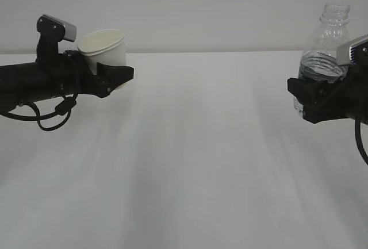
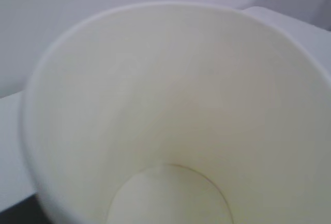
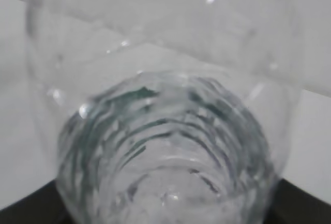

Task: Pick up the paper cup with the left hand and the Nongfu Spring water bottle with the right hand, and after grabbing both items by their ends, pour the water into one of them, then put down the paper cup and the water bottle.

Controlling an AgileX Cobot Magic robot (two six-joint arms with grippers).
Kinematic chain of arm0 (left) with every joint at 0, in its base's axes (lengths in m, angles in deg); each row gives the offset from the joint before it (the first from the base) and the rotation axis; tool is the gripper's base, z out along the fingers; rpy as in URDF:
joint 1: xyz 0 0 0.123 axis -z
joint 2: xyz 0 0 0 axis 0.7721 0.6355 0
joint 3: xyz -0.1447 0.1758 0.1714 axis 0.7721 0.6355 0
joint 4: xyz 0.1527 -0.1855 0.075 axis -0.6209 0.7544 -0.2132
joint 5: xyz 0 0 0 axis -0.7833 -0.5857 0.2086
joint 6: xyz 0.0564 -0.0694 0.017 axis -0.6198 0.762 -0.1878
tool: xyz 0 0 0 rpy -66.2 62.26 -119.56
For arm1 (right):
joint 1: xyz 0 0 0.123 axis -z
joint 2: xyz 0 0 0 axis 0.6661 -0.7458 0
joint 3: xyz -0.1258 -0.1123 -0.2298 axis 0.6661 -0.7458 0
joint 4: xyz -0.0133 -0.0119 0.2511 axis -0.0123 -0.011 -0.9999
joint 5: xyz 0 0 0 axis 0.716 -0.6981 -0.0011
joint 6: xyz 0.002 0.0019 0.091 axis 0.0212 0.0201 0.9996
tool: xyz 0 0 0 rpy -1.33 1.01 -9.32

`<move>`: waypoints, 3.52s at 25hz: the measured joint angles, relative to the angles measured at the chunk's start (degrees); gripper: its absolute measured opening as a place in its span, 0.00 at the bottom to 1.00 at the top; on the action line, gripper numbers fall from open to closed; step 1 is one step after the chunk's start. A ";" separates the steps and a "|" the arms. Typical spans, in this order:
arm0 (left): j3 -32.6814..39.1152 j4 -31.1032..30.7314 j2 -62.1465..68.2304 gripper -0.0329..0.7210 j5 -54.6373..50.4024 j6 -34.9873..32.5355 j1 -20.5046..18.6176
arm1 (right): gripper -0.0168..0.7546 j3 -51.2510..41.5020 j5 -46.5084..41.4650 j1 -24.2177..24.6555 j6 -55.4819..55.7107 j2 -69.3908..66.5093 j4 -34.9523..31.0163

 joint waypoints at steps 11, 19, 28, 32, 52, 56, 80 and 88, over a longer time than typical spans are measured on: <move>0.00 -18.13 -1.56 0.65 7.56 10.20 0.00 | 0.60 0.00 -1.07 0.00 3.02 0.00 3.84; 0.00 -21.04 -4.99 0.65 7.42 12.39 4.59 | 0.60 0.77 -1.46 0.00 8.36 0.00 10.75; 0.04 -21.39 -5.09 0.65 5.05 12.52 13.54 | 0.60 2.39 -3.88 0.00 13.02 2.70 16.77; 0.04 -21.15 -5.09 0.65 3.88 12.56 16.23 | 0.60 2.51 -4.80 0.00 13.35 4.78 17.70; 0.13 -16.04 -5.09 0.65 1.49 9.70 22.89 | 0.60 5.81 -9.33 0.00 29.88 10.93 39.35; 0.13 -15.40 -5.09 0.65 1.36 9.37 23.62 | 0.60 6.95 -9.33 0.00 33.82 10.93 44.48; 0.02 -12.37 -3.87 0.65 -0.34 6.26 24.26 | 0.60 12.82 -11.14 -3.22 44.65 10.98 65.89; -1.89 -10.94 -3.85 0.65 -0.56 4.89 24.26 | 0.60 14.59 -18.06 -8.51 44.65 10.98 69.40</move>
